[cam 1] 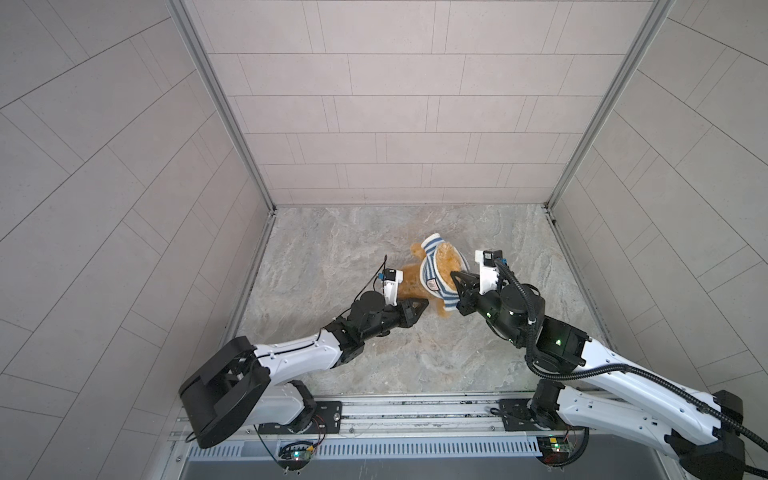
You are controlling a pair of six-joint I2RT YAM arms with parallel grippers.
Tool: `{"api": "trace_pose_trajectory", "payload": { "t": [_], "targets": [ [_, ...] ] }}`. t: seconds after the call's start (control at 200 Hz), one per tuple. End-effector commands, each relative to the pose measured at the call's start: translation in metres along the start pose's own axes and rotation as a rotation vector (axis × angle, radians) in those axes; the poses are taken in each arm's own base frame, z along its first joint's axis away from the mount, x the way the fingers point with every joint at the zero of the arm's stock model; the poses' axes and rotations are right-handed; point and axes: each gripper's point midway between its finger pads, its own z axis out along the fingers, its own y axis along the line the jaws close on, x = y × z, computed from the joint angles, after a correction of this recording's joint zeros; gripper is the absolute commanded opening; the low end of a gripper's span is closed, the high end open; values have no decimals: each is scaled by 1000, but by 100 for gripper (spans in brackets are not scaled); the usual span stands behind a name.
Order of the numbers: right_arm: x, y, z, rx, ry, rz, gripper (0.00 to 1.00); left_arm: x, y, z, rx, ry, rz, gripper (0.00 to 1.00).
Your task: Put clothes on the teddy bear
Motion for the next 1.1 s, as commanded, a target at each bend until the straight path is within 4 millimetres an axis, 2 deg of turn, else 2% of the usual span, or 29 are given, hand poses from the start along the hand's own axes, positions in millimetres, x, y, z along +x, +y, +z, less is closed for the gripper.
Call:
{"api": "trace_pose_trajectory", "payload": {
  "t": [0.0, 0.13, 0.19, 0.26, 0.345, 0.486, 0.656, 0.801, 0.941, 1.091],
  "targets": [
    [-11, 7, -15, -87, -5, -147, 0, 11, -14, -13, 38, 88, 100, 30],
    [-9, 4, -29, -128, -24, -300, 0, 19, -32, -28, 129, 131, 112, 40],
    [-4, 8, -30, -160, 5, -363, 0, 13, -39, -39, 151, 120, 119, 45],
    [7, 17, -28, -222, 61, -429, 0, 0, -43, -51, 150, 95, 132, 50],
    [20, 26, -23, -283, 123, -480, 0, -25, -50, -67, 152, 44, 147, 56],
    [28, 29, -17, -302, 140, -527, 0, -64, -56, -90, 150, -28, 149, 63],
    [33, 41, -17, -379, 129, -549, 0, -76, -52, -89, 111, -31, 158, 66],
    [38, 48, -18, -414, 140, -577, 0, -76, -39, -80, 70, -22, 140, 65],
    [41, 48, -16, -411, 140, -582, 0, -77, -37, -75, 80, -23, 123, 57],
    [38, 49, -14, -405, 118, -583, 0, -72, -31, -69, 82, -12, 98, 39]
  ]
}}
